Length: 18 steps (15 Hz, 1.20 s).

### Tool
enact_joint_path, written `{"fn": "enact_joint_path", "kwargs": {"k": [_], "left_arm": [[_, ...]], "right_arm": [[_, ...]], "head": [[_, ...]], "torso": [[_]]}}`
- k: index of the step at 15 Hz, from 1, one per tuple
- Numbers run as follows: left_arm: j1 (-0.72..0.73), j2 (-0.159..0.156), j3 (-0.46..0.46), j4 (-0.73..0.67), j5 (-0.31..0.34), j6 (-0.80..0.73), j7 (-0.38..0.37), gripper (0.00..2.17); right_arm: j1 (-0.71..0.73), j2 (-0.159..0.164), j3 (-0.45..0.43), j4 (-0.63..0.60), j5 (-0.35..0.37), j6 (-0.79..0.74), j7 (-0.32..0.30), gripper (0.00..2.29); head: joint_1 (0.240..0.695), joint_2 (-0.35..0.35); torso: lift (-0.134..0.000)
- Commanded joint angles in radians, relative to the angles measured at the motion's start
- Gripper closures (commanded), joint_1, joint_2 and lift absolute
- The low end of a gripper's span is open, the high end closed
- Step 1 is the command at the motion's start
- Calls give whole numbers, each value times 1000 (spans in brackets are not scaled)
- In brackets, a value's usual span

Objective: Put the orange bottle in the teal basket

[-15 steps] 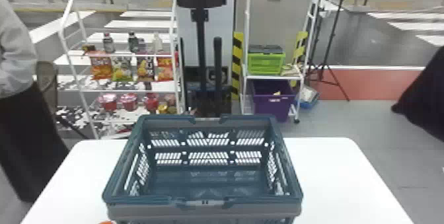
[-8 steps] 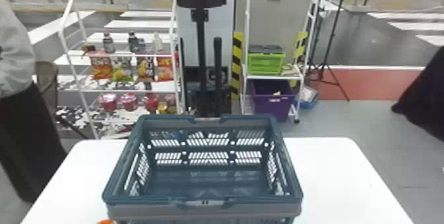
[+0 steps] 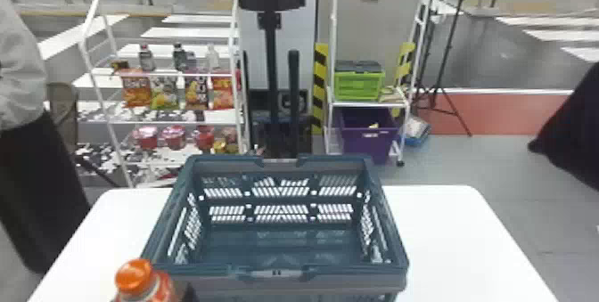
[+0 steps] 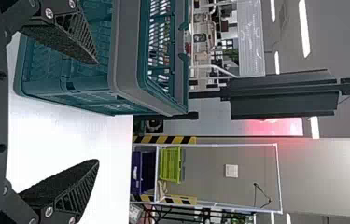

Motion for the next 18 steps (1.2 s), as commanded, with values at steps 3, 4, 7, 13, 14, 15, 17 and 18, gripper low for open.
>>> {"fn": "enact_joint_path", "kwargs": {"k": [3, 4, 7, 13, 14, 15, 17, 18], "left_arm": [[-100, -4, 46, -117, -4, 269, -7, 599], [-149, -4, 56, -131, -3, 388, -13, 599], [-331, 8, 50, -151, -19, 723, -48, 593], [-660, 121, -13, -67, -49, 1069, -140, 593], [-707, 133, -41, -17, -50, 1085, -168, 593], [-764, 153, -70, 45, -61, 1100, -191, 593], [-856, 173, -122, 170, -72, 1100, -231, 593], [-913, 183, -150, 239, -72, 1100, -258, 593]], "right_arm": [[-15, 1, -5, 14, -7, 15, 0, 144], [-21, 1, -7, 15, -10, 21, 0, 144], [-35, 3, -10, 14, -12, 45, 0, 144], [-49, 4, -13, 15, -12, 85, -9, 144], [-49, 4, -16, 15, -13, 85, -9, 144], [-49, 6, -17, 15, -12, 91, -11, 144], [-45, 10, -19, 15, -12, 91, -11, 144], [-42, 12, -21, 18, -10, 91, -12, 144]], "head": [[499, 0], [499, 0], [499, 0], [499, 0], [499, 0], [499, 0], [499, 0], [499, 0]], "torso": [[0], [0], [0], [0], [0], [0], [0], [0]]}}
